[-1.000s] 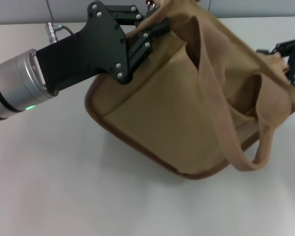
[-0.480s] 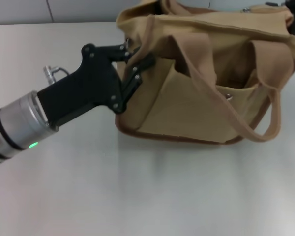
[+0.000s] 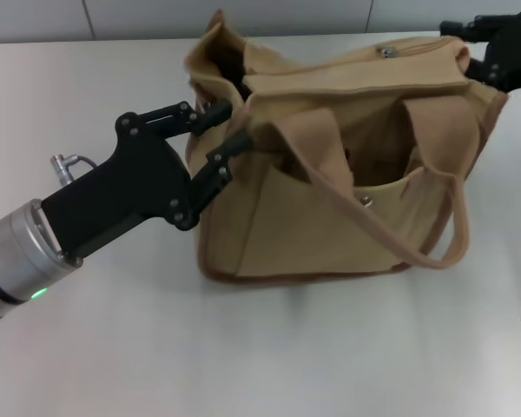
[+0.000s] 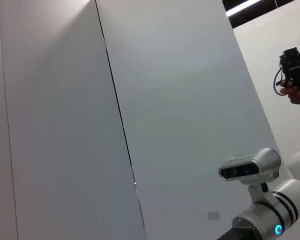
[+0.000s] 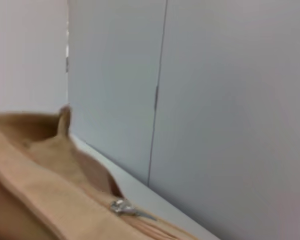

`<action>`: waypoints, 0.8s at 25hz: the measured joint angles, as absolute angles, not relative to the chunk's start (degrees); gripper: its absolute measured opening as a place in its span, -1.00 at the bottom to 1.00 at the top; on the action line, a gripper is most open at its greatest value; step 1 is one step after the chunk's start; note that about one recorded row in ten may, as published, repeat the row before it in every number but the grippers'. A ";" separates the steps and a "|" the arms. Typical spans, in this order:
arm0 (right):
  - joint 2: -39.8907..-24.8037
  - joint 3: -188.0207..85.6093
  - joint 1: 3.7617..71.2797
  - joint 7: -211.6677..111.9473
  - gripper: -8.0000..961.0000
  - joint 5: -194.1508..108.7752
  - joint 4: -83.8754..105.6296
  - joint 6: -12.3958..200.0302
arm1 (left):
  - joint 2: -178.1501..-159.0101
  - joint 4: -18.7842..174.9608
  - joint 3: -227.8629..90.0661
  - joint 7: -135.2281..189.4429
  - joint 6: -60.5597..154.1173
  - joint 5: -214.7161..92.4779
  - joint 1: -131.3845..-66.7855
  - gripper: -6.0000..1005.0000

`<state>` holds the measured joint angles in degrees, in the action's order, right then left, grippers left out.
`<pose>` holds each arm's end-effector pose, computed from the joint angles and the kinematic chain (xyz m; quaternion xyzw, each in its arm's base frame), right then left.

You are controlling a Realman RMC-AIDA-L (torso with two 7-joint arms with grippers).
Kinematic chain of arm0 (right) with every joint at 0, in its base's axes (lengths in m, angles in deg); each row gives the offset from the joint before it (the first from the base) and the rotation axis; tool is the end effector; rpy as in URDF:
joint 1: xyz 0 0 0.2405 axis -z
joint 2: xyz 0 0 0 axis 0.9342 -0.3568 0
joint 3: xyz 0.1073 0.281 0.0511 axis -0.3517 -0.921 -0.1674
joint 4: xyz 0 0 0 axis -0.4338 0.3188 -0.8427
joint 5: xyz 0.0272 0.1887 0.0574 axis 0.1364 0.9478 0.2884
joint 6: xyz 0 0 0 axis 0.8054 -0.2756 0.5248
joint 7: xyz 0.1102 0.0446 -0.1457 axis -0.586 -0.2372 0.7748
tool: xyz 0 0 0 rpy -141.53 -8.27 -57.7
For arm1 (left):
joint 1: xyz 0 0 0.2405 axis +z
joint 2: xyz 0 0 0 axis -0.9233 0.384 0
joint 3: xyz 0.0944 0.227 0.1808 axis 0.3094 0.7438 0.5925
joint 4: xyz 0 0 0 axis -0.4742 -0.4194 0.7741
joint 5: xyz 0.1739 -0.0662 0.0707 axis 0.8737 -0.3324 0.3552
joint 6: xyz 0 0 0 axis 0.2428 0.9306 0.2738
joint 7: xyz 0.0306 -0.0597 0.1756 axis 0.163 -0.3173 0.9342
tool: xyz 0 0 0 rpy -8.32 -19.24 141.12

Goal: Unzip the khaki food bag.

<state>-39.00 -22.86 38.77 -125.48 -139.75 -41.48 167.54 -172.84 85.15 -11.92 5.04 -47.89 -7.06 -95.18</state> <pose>0.2597 0.4150 0.0170 -0.9200 0.1139 0.2168 0.3059 -0.2272 0.3062 -0.0682 -0.8368 0.0489 -0.4750 0.2678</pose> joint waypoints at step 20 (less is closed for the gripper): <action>-34.77 -24.22 55.94 -124.66 0.61 -117.95 -36.70 195.67 | -171.32 96.82 -11.01 -11.45 -55.86 5.64 -82.80 0.61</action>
<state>-34.77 -24.22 55.94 -124.66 -117.95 -36.70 195.67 -171.32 96.82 -11.01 -11.45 -55.86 5.64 -82.80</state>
